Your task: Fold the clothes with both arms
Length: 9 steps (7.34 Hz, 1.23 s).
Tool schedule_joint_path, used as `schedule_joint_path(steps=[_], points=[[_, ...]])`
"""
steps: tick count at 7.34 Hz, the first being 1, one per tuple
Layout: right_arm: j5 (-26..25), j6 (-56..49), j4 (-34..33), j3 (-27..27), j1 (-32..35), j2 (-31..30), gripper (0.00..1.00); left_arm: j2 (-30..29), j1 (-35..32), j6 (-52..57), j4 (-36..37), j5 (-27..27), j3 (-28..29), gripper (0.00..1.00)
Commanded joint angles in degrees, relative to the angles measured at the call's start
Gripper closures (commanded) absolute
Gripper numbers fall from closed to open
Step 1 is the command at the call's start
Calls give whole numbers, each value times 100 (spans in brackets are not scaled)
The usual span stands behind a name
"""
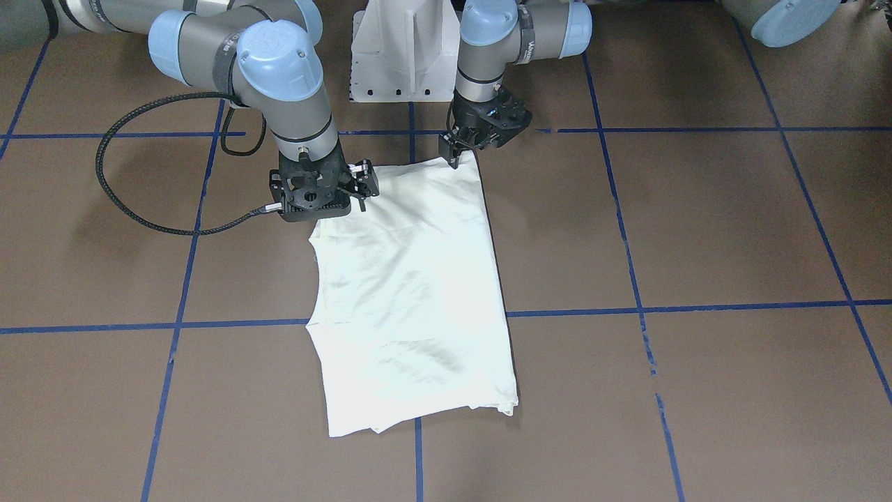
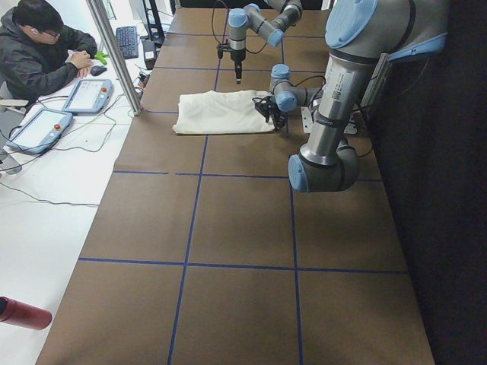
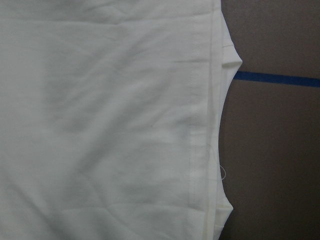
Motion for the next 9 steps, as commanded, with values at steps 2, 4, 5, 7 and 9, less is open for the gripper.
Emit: schedule_joint_path(steps=[2,4,5,7,9], points=[[0,-1,0,0,1,0,0,-9,-34,25,-26,-5,114,25],[0,-1,0,0,1,-44,0,-18,-34,25,-35,-14,115,43],[0,-19,0,0,1,-53,0,-26,-26,34,-35,-23,106,52],[0,-19,0,0,10,-53,0,-53,-26,51,-52,-23,115,72],[0,-10,0,9,1,-79,0,-53,-17,104,-44,-5,63,100]])
